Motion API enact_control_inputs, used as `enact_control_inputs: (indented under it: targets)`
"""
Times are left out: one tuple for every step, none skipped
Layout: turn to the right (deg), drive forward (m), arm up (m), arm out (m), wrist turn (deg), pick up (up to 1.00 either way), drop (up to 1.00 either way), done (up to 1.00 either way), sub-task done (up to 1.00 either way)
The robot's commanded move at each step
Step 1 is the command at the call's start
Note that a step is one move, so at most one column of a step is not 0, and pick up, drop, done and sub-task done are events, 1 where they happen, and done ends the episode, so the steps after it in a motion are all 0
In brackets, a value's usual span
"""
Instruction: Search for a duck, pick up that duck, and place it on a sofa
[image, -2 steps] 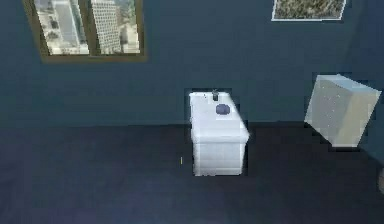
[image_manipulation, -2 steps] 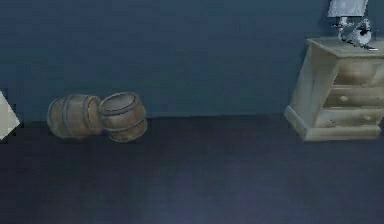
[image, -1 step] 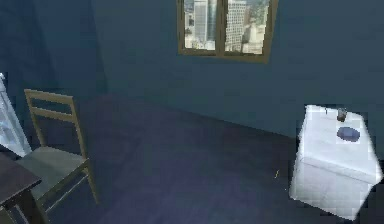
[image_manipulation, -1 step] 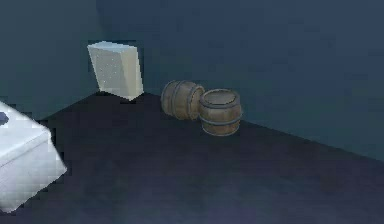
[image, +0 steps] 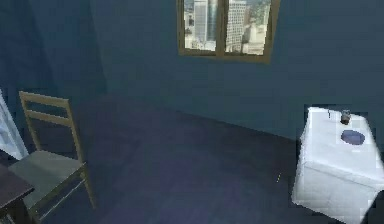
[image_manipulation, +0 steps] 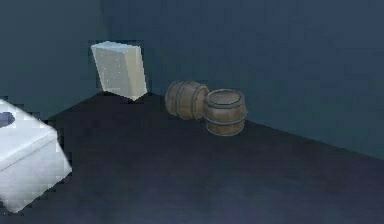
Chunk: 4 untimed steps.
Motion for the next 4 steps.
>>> enact_control_inputs:
  targets:
    - [-18.0,0.0,0.0,0.0,0.0,0.0,0.0,0.0,0.0]
    - [0.0,1.0,0.0,0.0,0.0,0.0,0.0,0.0,0.0]
    - [-6.0,0.0,0.0,0.0,0.0,0.0,0.0,0.0,0.0]
    - [0.0,0.45,0.0,0.0,0.0,0.0,0.0,0.0,0.0]
